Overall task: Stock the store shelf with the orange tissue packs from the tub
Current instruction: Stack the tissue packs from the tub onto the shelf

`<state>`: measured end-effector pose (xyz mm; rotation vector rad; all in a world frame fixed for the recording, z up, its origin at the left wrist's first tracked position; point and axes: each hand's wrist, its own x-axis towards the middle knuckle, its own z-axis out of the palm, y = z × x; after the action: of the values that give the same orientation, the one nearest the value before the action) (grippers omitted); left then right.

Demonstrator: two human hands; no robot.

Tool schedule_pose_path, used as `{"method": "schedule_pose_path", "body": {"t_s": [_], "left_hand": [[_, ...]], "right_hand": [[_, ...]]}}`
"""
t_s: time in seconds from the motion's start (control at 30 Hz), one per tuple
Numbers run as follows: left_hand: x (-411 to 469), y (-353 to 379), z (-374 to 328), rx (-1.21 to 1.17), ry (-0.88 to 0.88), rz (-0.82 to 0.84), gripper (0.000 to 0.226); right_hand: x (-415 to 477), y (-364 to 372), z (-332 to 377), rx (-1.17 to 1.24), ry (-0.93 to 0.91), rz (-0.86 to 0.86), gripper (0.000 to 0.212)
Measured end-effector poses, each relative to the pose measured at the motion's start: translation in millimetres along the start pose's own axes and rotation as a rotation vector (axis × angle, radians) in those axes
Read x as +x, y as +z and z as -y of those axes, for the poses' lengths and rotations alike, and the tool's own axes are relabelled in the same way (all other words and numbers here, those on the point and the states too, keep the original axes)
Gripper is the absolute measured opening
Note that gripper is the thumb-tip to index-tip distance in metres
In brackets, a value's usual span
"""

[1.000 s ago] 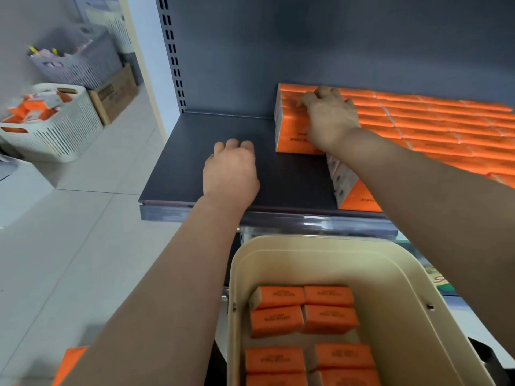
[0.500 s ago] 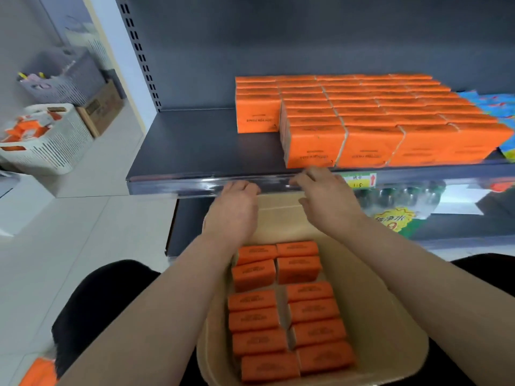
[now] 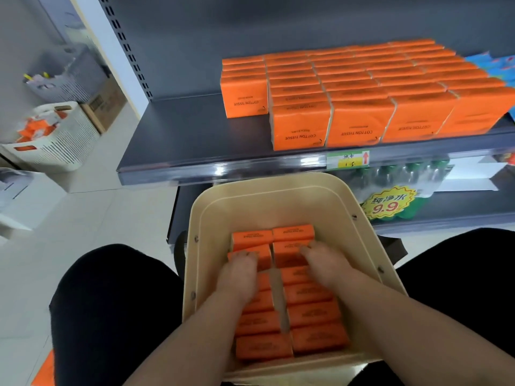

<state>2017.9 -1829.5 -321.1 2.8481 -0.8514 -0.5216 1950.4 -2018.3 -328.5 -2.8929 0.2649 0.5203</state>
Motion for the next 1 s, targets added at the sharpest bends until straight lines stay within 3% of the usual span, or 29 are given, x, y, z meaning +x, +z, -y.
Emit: {"method": "schedule_pose_path", "body": {"t_s": [0.2, 0.33, 0.77, 1.0], "left_hand": [[6, 4, -1, -0.026, 0.006, -0.055, 0.026], [8, 8, 3, -0.069, -0.007, -0.07, 0.031], [6, 3, 3, -0.094, -0.071, -0.095, 0.027], [1, -4, 6, -0.041, -0.076, -0.053, 0.027]], "right_hand": [[17, 11, 1, -0.008, -0.009, 0.115, 0.041], [21, 25, 2, 0.001, 0.016, 0.063, 0.03], [18, 30, 7, 0.003, 0.02, 0.047, 0.043], [11, 7, 9, -0.07, -0.006, 0.031, 0.032]]}}
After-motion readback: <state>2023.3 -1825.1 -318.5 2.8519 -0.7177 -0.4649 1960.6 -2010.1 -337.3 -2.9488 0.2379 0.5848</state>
